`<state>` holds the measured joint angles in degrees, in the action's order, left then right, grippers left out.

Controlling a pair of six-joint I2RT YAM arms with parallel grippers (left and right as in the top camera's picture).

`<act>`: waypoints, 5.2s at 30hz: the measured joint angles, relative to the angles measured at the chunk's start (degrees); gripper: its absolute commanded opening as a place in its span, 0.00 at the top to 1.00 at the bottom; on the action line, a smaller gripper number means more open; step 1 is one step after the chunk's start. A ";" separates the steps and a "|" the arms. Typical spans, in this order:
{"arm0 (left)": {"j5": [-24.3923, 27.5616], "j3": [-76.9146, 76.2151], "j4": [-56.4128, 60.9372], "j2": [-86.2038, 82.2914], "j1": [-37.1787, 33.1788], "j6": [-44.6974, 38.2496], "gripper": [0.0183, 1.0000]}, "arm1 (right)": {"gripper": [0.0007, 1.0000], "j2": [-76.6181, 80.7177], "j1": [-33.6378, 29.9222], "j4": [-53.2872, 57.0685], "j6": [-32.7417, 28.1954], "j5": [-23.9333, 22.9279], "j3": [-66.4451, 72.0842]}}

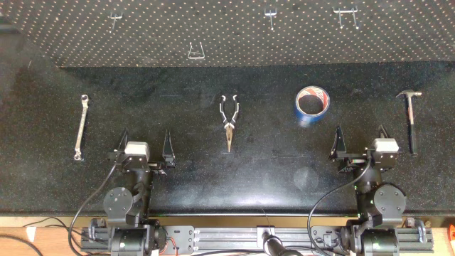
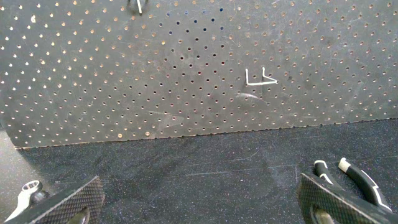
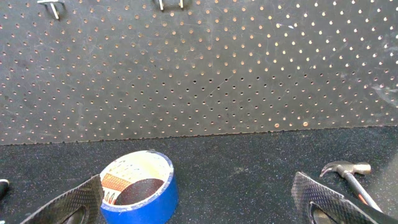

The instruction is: Place Tools Onto Pegboard

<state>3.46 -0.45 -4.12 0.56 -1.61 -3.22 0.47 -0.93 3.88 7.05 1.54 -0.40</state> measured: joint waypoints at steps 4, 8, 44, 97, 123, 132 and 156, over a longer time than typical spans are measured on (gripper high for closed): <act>-1.68 0.00 -0.13 0.00 1.03 6.64 0.00 | 0.01 0.00 0.00 0.00 0.00 0.00 0.00; -1.99 0.00 -0.13 0.00 1.03 9.14 0.00 | 0.01 0.00 0.00 0.00 0.00 0.00 0.00; -2.05 0.00 -0.15 0.00 1.03 9.14 0.00 | 0.01 0.00 0.00 -0.02 0.00 0.00 0.00; -11.30 -21.77 -16.94 39.04 -13.25 -19.26 0.01 | 0.01 0.09 0.00 0.07 0.02 -0.20 -0.09; 1.09 -64.85 -39.65 104.24 -42.12 -36.70 0.01 | 0.01 0.00 0.00 0.09 0.02 -0.22 -0.07; 1.84 -66.47 -40.81 105.74 -42.10 -37.44 0.99 | 0.01 0.00 0.00 0.09 0.02 -0.22 -0.07; -1.20 -31.80 -8.85 48.59 -14.88 -6.49 0.99 | 0.01 -0.04 0.00 0.26 0.02 -0.61 -0.17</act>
<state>2.26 -32.25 -12.97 49.15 -16.49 -9.72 0.43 -0.93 4.14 7.07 0.93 -0.58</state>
